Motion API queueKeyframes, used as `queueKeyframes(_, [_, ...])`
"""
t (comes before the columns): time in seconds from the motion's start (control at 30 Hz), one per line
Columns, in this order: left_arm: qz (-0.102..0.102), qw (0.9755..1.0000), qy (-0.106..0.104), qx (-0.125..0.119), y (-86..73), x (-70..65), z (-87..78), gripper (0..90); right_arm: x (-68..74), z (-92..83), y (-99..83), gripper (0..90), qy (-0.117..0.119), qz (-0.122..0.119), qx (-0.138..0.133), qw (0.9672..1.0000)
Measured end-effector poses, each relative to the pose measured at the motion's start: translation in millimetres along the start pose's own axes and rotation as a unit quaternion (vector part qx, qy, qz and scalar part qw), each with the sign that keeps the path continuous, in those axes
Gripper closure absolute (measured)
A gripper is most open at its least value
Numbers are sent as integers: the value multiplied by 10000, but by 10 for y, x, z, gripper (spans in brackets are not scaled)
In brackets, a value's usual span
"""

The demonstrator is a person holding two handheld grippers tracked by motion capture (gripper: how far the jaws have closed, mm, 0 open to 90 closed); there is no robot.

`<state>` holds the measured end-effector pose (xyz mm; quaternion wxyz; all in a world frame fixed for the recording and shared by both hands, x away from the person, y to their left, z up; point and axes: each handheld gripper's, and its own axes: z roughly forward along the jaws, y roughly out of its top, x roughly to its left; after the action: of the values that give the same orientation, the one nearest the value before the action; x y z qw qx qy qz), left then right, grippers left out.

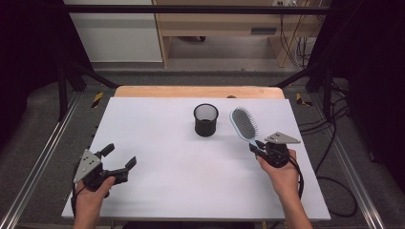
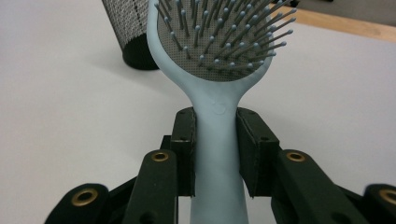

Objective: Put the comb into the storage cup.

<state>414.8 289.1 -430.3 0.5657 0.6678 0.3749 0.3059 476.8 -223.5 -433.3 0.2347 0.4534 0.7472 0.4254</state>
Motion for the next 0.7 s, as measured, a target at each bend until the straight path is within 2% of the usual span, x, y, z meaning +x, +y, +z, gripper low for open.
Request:
queueKeyframes(0.13, [165,9997,-161,-51,59,-148,127,40,26,18,29,695,-4,117,-234,9997])
queueKeyframes(0.27, [93,9994,-313,-138,168,-225,260,37,83,55,86,695,2,161,-393,9991])
queueKeyframes(0.4, [98,9988,-439,-178,318,-236,435,33,160,56,146,695,-29,285,-649,9975])
queueKeyframes(0.5, [-56,9984,-489,-289,429,-220,635,33,210,47,167,695,-55,293,-962,9949])
queueKeyframes(0.53, [-29,9983,-493,-304,470,-220,699,33,229,49,165,695,-31,305,-1024,9943])
queueKeyframes(0.57, [-19,9982,-500,-323,508,-225,759,33,276,56,161,695,-63,198,-1056,9942])
queueKeyframes(0.63, [-3,9977,-559,-379,572,-238,847,33,304,58,156,695,-35,211,-1083,9939])
queueKeyframes(0.7, [-90,9971,-608,-443,597,-255,898,33,400,53,159,695,36,111,-1158,9932])
